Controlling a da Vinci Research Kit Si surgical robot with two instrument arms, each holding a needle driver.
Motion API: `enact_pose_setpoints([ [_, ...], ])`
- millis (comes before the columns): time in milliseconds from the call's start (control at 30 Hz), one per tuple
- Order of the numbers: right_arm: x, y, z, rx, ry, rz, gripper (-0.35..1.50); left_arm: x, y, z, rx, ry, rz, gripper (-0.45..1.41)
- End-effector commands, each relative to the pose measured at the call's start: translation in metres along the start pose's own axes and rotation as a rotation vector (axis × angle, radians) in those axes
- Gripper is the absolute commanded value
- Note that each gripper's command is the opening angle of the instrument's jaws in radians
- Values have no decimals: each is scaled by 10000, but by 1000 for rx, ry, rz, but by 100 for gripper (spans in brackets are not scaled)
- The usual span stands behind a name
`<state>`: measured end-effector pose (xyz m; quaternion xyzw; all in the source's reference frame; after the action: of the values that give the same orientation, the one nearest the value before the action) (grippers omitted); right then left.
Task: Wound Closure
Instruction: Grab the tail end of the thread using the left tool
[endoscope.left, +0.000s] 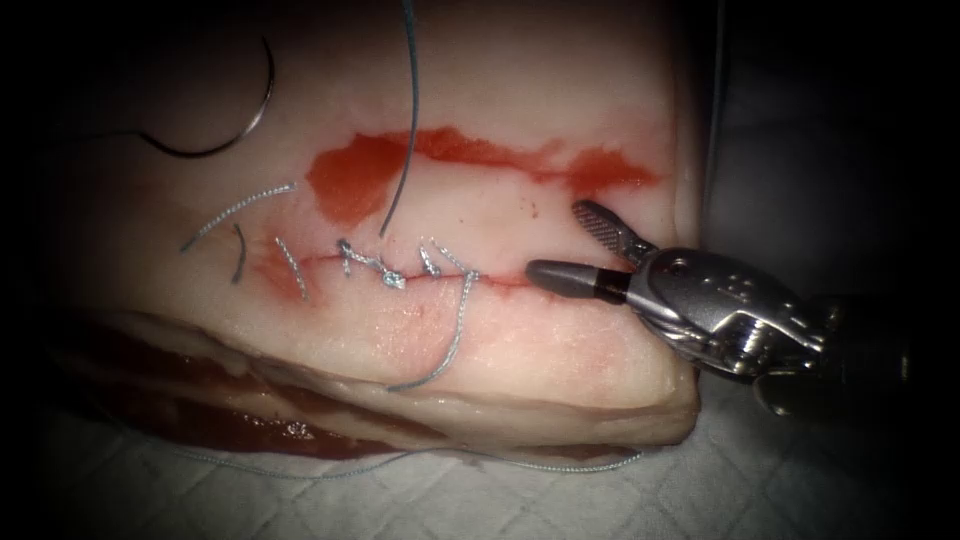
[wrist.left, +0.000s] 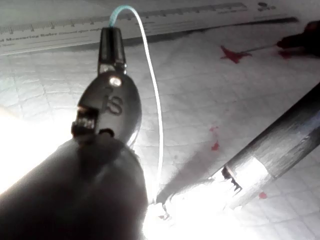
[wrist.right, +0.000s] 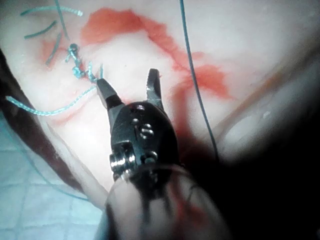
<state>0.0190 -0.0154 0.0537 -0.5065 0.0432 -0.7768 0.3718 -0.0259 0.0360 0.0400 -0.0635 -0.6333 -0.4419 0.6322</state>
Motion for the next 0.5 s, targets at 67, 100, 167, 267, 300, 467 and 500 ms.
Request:
enact_pose_setpoints([
  [67, 1, -4, 6, -2, -3, -1, 145, 8, 8, -1, -24, 25, 13, -45],
  [100, 1, -4, 6, -3, -3, -1, 145, 12, 12, -6, -28, 51, 23, -45],
  [167, 1, -3, 8, 1, -3, -1, 145, 27, 33, -17, -40, 124, 63, -45],
  [267, 0, 0, 10, 5, -3, 6, 143, 38, 46, -22, -65, 160, 69, -45],
  [300, 0, 1, 11, 6, -3, 7, 143, 43, 51, -23, -71, 179, 74, -45],
  [467, -1, 10, 16, 19, -3, 22, 141, 72, 71, -20, -154, 341, 161, -45],
  [500, -1, 12, 17, 24, -3, 28, 141, 77, 73, -19, -181, 371, 194, -45],
])
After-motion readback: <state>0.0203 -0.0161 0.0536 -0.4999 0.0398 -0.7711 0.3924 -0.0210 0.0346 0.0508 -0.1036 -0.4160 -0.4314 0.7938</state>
